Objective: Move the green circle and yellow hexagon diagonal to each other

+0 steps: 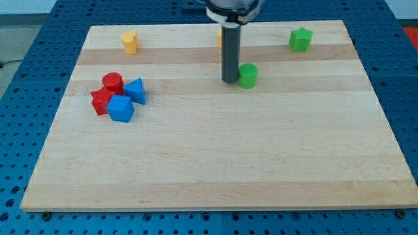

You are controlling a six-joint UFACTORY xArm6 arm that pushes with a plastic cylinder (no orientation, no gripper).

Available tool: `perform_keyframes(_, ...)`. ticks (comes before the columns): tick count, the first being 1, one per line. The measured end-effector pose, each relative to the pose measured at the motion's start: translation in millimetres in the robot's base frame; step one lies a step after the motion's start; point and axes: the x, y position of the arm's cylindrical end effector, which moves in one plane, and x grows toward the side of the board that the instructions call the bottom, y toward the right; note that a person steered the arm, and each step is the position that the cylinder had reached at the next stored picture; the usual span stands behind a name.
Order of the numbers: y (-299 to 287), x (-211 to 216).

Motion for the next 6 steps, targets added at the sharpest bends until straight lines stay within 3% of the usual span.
perform_keyframes(3, 15.7, 31.8)
perform_keyframes(6, 90.3, -18.2)
